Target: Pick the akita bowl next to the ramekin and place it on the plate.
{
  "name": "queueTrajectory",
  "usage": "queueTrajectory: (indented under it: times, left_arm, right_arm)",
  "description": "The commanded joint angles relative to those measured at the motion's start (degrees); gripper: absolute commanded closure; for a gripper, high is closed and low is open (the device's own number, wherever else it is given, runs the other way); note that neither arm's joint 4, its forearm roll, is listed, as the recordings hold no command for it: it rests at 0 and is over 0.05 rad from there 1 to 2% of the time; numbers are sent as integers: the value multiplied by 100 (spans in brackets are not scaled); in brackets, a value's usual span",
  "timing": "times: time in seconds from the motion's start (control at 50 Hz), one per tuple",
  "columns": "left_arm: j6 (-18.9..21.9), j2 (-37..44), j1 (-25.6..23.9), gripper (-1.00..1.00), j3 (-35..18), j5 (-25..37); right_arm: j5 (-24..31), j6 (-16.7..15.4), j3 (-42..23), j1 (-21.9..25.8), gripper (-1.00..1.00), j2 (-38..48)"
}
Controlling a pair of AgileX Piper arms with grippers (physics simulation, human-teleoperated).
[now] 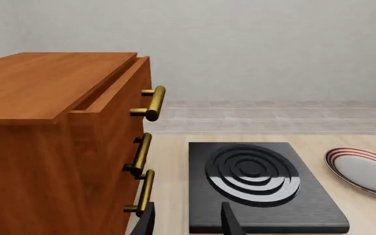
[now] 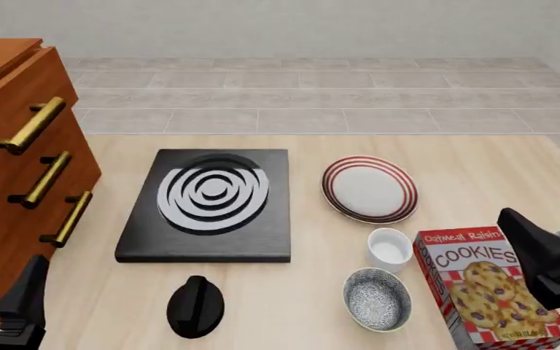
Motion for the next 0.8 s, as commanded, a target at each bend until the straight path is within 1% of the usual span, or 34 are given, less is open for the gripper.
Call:
queueTrajectory:
  times: [0.02, 0.08, 0.22, 0.3, 0.4, 0.46, 0.5, 0.58, 0.62, 0.72, 0.76, 0.8]
  left_arm:
    - [0, 0, 0, -100, 0, 0]
    - [0, 0, 0, -100, 0, 0]
    - [0, 0, 0, -100, 0, 0]
    - [0, 0, 0, -100, 0, 0]
    - [0, 0, 0, -100, 0, 0]
    - [0, 0, 0, -100, 0, 0]
    - [0, 0, 0, -100, 0, 0]
    - [0, 0, 0, -100, 0, 0]
    - [0, 0, 0, -100, 0, 0]
    - [0, 0, 0, -100, 0, 0]
    - [0, 0, 0, -100, 0, 0]
    - [0, 0, 0, -100, 0, 0]
  right_arm:
    - [90, 337, -213, 349, -100, 614]
    - [79, 282, -187, 357, -100, 653]
    - [166, 385, -160, 495, -100, 809]
    - [313, 699, -163, 664, -100, 958]
    - [442, 523, -193, 717, -100, 979]
    - [531, 591, -229, 807, -100, 1019]
    - [581, 539, -237, 846, -100, 1007]
    - [665, 706, -193, 933, -100, 1031]
    - [718, 857, -137, 976, -100, 1055]
    - [789, 980, -53, 1073, -100, 1090]
    - [807, 1109, -12, 1129, -100, 1172]
    - [831, 1092, -2, 1133, -100, 1177]
